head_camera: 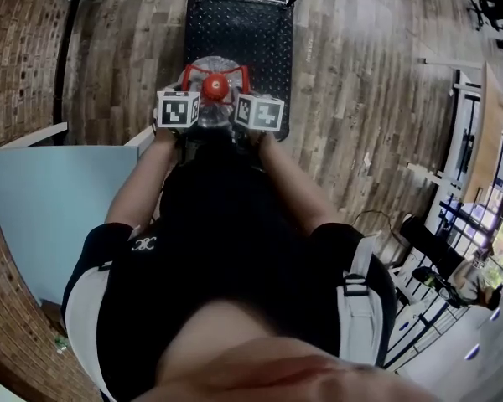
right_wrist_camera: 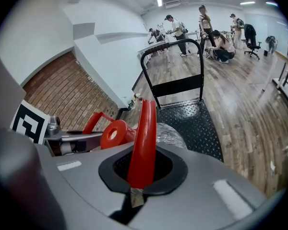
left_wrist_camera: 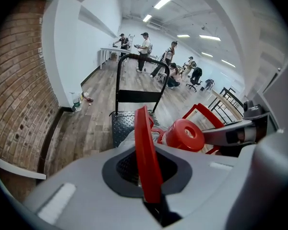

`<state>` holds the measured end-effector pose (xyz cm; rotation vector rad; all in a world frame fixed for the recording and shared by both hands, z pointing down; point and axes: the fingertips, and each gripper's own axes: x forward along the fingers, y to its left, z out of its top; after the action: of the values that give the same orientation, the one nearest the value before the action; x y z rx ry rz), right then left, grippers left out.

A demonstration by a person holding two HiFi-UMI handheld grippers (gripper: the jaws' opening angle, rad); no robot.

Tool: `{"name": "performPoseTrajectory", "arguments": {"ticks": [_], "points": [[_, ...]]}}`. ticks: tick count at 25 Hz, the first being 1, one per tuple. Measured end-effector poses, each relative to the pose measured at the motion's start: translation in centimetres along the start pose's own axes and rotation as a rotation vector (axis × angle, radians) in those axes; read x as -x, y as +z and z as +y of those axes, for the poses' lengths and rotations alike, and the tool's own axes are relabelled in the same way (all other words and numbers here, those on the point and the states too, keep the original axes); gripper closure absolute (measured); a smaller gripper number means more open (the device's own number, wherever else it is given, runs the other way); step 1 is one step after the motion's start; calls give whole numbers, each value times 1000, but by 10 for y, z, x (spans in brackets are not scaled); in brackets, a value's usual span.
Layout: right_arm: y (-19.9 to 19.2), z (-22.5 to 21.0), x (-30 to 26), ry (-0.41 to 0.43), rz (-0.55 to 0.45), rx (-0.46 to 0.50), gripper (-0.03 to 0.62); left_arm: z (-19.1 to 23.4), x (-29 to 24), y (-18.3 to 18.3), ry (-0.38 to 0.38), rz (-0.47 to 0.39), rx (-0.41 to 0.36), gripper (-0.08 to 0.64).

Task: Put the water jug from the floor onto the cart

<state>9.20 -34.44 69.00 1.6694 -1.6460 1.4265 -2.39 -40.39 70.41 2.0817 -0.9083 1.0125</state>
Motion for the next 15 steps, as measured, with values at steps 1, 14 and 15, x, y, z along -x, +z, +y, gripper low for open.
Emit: {"name": "performPoseTrajectory", "arguments": {"ticks": [1,14,15], "points": [[-1,-6,-7,-10,2,13,572,1,-6,-2,9,7,-4,546],[-6,-53,-94,-4,44,121,549,16,-92,-7,146,49,-110,538],[-6,-54,-99,-2,48,121,549,18,-96,-10,154,52,-106,538]]}}
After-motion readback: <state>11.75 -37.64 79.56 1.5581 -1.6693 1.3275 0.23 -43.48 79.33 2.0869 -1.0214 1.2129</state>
